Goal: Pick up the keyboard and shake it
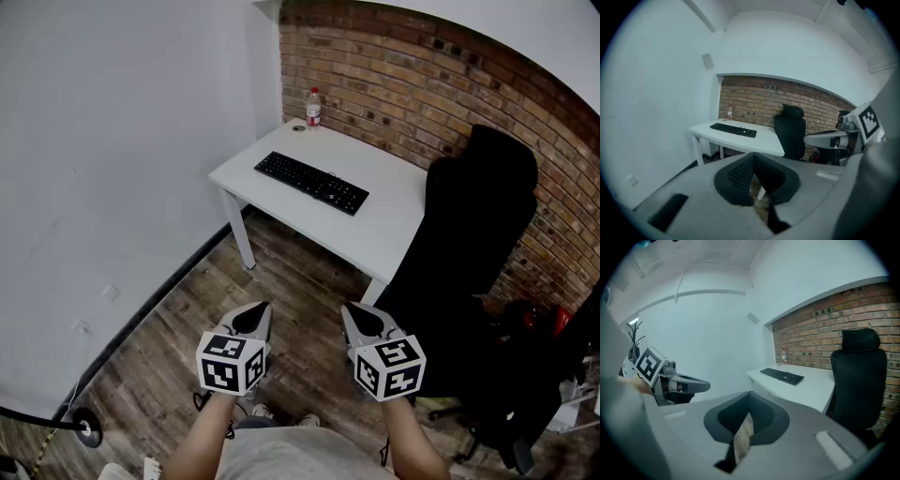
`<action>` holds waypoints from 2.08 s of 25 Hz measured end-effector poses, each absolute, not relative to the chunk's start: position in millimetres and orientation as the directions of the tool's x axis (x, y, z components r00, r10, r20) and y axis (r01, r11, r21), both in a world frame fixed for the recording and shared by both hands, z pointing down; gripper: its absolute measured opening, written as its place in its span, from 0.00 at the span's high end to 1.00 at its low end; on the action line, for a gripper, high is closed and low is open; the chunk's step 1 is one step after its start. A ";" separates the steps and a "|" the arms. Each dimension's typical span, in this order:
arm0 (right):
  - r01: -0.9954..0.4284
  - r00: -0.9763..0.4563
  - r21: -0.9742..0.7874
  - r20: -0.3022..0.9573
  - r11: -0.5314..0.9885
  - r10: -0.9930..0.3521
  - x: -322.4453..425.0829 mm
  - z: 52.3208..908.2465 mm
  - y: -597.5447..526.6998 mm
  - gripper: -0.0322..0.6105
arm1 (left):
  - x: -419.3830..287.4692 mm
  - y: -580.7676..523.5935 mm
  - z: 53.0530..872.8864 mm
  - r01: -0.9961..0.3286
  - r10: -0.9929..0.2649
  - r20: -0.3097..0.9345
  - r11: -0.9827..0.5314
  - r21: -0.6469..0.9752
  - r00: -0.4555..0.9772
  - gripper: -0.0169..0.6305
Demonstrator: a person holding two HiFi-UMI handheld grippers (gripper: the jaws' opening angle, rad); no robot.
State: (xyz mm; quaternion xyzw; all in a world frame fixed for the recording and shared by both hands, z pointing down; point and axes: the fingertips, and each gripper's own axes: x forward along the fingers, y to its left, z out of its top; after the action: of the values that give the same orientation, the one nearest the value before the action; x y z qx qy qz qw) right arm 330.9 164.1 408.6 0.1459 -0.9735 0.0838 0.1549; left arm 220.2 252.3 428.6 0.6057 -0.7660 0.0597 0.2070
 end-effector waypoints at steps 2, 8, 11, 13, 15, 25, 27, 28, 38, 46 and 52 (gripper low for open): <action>-0.312 -0.912 -0.131 0.320 0.941 -0.258 330.4 406.9 164.1 0.93 | 220.5 252.1 426.4 -0.953 -0.904 0.387 0.258 0.159 -0.180 0.98; -0.311 -0.914 -0.134 0.314 0.941 -0.258 328.2 410.4 163.7 0.93 | 219.5 249.5 424.8 -0.955 -0.908 0.377 0.255 0.153 -0.182 0.98; -0.308 -0.915 -0.142 0.315 0.941 -0.252 324.2 411.0 161.0 0.93 | 216.2 245.6 422.3 -0.956 -0.908 0.377 0.252 0.149 -0.181 0.98; -0.307 -0.915 -0.144 0.316 0.941 -0.250 319.4 411.1 159.0 0.93 | 211.0 243.0 421.2 -0.956 -0.908 0.379 0.252 0.148 -0.181 0.98; -0.308 -0.915 -0.145 0.317 0.940 -0.250 313.1 411.6 156.6 0.93 | 203.6 240.1 421.7 -0.956 -0.908 0.379 0.253 0.151 -0.180 0.98; -0.323 -0.900 -0.125 0.349 0.938 -0.263 252.7 415.2 129.5 0.93 | 135.5 207.2 424.9 -0.955 -0.914 0.371 0.240 0.173 -0.163 0.99; -0.335 -0.895 -0.124 0.353 0.934 -0.273 236.3 413.8 120.9 0.93 | 116.8 199.1 424.6 -0.957 -0.915 0.373 0.231 0.177 -0.152 0.99; -0.342 -0.892 -0.125 0.355 0.931 -0.279 227.8 412.7 116.3 0.93 | 107.3 194.8 424.2 -0.958 -0.916 0.374 0.225 0.178 -0.145 0.99; -0.401 -0.861 -0.116 0.387 0.909 -0.330 141.2 409.3 91.3 0.93 | 10.6 169.2 424.3 -0.963 -0.919 0.382 0.182 0.201 -0.094 0.99; -0.447 -0.837 -0.111 0.402 0.887 -0.371 86.9 409.8 83.7 0.93 | -54.8 161.6 426.1 -0.963 -0.922 0.381 0.156 0.218 -0.064 0.99; -0.476 -0.822 -0.109 0.407 0.873 -0.398 60.5 413.1 76.0 0.93 | -87.8 150.3 430.4 -0.965 -0.922 0.385 0.135 0.224 -0.040 0.99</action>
State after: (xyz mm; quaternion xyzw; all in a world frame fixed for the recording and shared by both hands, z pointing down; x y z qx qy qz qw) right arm 60.5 76.0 413.1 0.2302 -0.9489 0.1034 0.1892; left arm -87.8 150.3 430.4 0.6558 -0.7195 0.0482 0.2236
